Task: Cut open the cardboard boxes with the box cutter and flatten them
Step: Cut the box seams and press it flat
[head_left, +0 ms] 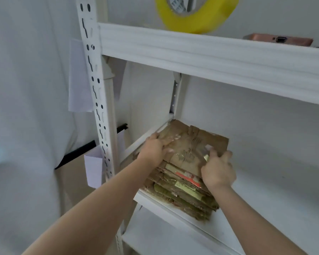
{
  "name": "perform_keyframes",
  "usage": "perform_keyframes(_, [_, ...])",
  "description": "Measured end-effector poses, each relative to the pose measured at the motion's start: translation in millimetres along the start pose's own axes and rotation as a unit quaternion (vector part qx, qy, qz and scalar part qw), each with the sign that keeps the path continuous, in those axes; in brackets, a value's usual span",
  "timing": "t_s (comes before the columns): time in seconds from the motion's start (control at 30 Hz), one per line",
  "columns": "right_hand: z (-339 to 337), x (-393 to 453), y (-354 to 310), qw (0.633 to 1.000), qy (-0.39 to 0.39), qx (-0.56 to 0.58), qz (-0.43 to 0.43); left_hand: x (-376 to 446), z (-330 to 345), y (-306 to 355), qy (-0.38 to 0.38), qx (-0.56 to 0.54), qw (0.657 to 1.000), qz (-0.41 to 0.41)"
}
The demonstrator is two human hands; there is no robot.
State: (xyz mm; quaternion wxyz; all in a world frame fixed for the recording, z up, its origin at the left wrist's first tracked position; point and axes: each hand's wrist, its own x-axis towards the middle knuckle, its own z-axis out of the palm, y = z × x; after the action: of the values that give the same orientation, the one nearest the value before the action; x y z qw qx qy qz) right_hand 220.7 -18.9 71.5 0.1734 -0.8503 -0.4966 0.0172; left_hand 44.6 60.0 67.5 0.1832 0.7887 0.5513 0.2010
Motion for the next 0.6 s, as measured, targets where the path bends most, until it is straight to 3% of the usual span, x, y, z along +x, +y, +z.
perform_keyframes(0.1, [-9.8,10.8,-10.2,0.994,0.017,-0.1,-0.037,-2.7,-5.9,-5.3,-0.008,-0.005,1.0,0.026])
perform_keyframes(0.2, [1.3,11.3,-12.4,0.994,-0.042,-0.059,-0.083,-5.0,-11.4,-6.5,-0.032,0.025,0.999,0.034])
perform_keyframes(0.33, [22.1,4.0,-3.5,0.994,-0.045,-0.045,-0.087,5.4,-13.4,11.6,0.027,0.208,0.974,0.084])
perform_keyframes(0.43, [28.2,2.0,1.5,0.996,-0.032,-0.023,-0.076,6.7,5.7,12.7,0.018,0.195,0.969,0.152])
perform_keyframes(0.6, [37.9,-0.4,0.5,0.994,-0.01,-0.05,-0.093,-3.6,35.6,-17.2,0.017,0.149,0.981,0.122])
